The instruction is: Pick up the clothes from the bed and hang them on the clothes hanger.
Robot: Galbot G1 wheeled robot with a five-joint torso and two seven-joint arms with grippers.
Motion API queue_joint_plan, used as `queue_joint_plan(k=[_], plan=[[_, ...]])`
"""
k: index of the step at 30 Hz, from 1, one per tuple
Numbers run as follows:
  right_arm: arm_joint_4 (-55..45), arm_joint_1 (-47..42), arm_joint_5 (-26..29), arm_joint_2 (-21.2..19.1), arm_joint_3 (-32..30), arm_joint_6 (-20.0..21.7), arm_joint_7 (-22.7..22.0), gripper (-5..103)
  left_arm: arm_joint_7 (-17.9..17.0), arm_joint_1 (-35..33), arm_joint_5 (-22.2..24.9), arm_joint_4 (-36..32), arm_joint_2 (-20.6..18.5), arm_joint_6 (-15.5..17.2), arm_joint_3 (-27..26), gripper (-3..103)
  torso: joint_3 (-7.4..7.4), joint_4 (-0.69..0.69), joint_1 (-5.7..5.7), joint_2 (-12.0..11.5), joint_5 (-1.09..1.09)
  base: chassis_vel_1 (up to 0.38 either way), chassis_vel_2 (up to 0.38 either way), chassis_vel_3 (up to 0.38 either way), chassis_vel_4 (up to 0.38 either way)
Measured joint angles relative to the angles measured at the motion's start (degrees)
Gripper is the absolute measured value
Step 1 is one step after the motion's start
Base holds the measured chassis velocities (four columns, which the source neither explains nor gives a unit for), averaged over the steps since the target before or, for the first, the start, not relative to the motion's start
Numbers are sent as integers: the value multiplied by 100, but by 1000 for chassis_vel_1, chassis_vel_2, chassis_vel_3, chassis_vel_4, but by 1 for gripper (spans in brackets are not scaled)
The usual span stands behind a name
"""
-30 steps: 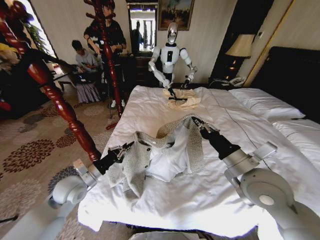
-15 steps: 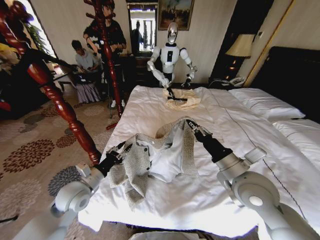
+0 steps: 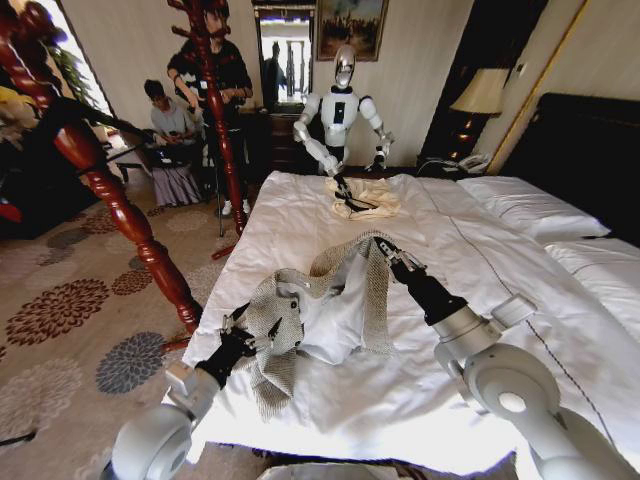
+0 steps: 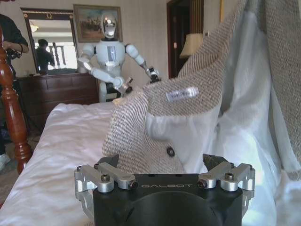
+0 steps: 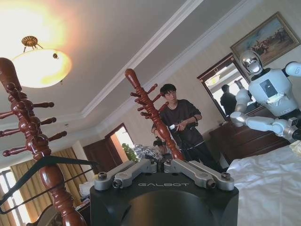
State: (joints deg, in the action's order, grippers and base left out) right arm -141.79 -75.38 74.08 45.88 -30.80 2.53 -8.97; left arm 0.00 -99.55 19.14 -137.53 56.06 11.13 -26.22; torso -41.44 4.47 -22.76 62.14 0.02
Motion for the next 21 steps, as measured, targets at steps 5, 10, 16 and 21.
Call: queue_joint_plan(k=[5,10,16,21], plan=[[-7,-2,-15,23,-12,1,-7,1,-131,-152,-304,196,81,53,243,100,0,0,0,0,-1,0,0,0,0],[-93,-31,-12,-2,-100,2,-28,1,-272,38,-531,737,-132,183,-92,100,0,0,0,0,-1,0,0,0,0],[-142,-88,-22,-3,-148,3,-40,1,-213,681,-22,1571,-374,28,-413,100,-1,1,-1,0,-2,0,0,0,0],[-143,-79,-22,-52,-164,4,-57,1,-5,976,200,1995,-573,-118,-675,100,-1,0,-1,0,-1,0,0,0,0]])
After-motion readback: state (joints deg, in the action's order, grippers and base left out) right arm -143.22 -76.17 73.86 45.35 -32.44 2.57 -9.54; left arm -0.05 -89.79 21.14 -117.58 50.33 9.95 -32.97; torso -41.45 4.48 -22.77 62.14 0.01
